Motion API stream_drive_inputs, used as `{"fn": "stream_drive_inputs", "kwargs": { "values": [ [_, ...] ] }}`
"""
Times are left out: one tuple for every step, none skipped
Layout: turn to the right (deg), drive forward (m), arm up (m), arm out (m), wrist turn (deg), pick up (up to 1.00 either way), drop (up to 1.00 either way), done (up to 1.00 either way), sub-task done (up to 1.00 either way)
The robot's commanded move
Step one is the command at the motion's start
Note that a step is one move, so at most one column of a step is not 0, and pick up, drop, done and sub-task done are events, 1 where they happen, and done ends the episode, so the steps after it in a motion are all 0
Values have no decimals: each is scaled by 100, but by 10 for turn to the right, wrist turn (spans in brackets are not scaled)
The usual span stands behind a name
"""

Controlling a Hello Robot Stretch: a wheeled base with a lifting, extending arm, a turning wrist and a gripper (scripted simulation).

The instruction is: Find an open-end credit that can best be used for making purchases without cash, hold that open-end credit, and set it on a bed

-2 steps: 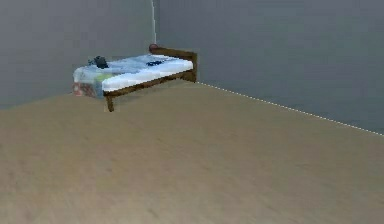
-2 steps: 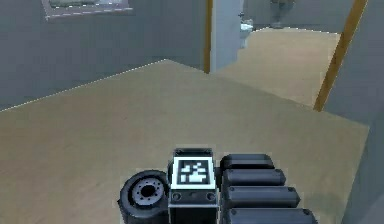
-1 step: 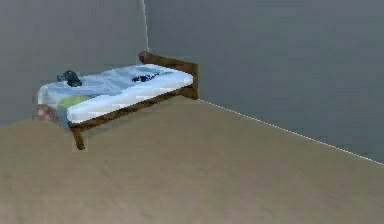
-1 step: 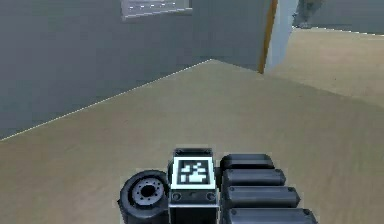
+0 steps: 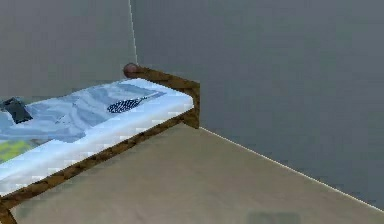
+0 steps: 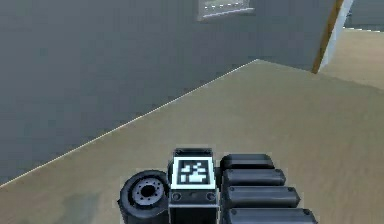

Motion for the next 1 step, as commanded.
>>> {"fn": "stream_drive_inputs", "kwargs": {
  "values": [
    [-30, 0, 0, 0, 0, 0, 0, 0, 0]
  ]
}}
